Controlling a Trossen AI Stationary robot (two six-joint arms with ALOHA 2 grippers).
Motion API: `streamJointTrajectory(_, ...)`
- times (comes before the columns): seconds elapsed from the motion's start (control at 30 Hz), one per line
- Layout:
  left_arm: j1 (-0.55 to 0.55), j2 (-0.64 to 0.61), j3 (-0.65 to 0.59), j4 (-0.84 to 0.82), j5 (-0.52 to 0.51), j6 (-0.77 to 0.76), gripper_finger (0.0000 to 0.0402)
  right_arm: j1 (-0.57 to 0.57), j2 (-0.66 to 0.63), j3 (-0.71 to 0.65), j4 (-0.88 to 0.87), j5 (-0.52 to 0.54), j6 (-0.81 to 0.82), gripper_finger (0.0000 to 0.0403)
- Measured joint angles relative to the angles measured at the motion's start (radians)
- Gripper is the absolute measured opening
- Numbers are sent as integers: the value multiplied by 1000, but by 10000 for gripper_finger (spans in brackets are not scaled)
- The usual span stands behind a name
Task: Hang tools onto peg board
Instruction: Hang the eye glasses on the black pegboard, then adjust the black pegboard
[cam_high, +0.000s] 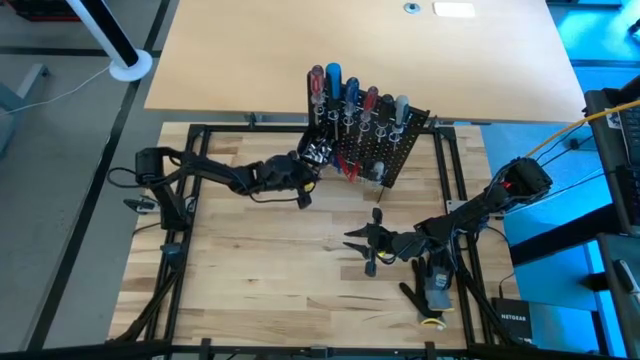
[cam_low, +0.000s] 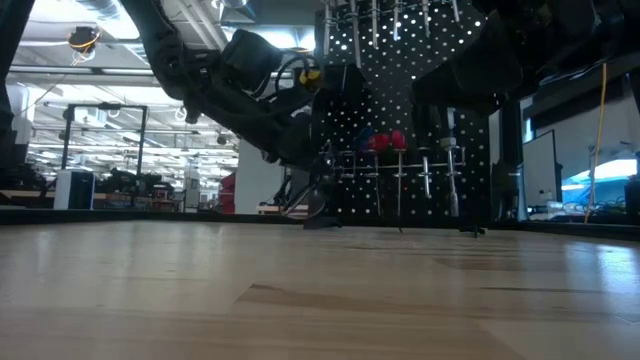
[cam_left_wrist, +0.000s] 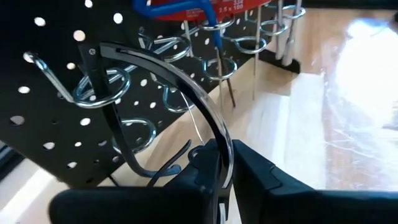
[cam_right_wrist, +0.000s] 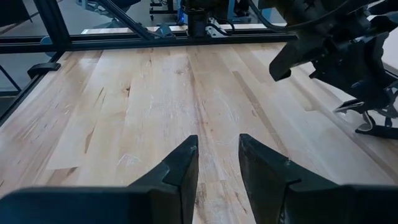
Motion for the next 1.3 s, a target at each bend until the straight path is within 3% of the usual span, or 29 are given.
streamJointTrajectory(0.2,36,-2,-24,26,90,-48,22,0,0,0,-1,-1,5,115)
streamJointTrajectory(0.47,83,-3,-83,120,106,-152,23,0,0,0,-4,-8,8,115)
streamJointTrajectory(0.8,95,-3,-108,157,123,-160,31,0,0,0,-4,-16,8,115)
streamJointTrajectory(0.93,97,-3,-110,151,117,-162,59,0,0,0,-5,-17,8,115)
streamJointTrajectory(1.13,96,-7,-110,140,151,-153,132,0,0,0,-9,-17,8,115)
streamJointTrajectory(1.3,94,-95,-107,8,199,-127,175,0,0,0,-19,-16,8,115)
